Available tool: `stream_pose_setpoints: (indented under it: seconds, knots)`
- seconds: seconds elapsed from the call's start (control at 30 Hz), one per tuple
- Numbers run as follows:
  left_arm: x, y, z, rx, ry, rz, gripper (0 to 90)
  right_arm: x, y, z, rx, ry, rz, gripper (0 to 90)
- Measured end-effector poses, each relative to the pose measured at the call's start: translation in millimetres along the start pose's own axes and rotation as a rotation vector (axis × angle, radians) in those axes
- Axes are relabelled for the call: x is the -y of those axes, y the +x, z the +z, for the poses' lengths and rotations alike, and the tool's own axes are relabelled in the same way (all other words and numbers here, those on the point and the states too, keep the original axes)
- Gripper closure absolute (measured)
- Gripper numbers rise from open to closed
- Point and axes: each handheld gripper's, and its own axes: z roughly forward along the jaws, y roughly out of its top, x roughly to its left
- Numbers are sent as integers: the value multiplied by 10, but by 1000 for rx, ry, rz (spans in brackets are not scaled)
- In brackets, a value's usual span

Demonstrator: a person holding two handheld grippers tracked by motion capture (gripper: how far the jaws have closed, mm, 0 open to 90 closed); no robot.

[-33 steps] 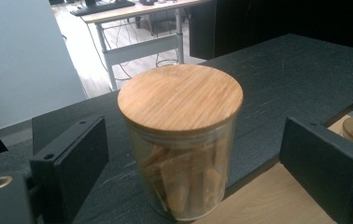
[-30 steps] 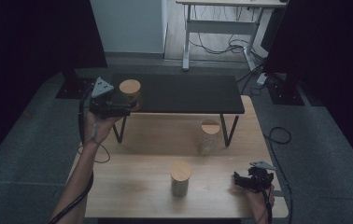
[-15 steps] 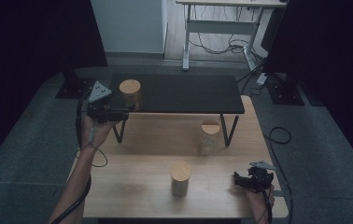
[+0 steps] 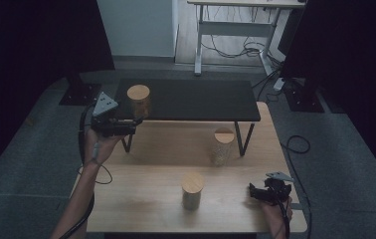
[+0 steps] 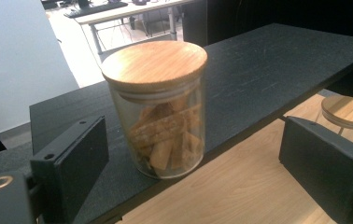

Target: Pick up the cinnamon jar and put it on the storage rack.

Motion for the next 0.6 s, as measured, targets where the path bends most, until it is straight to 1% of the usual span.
stream_pose_setpoints:
  seconds: [0.4,0.6]
  knots:
    - [99,-51,-38,20,0,-9,79,0,0,0,0,0,0,8]
    - [125,-97,-56,26,4,1,79,0,0,0,0,0,0,7]
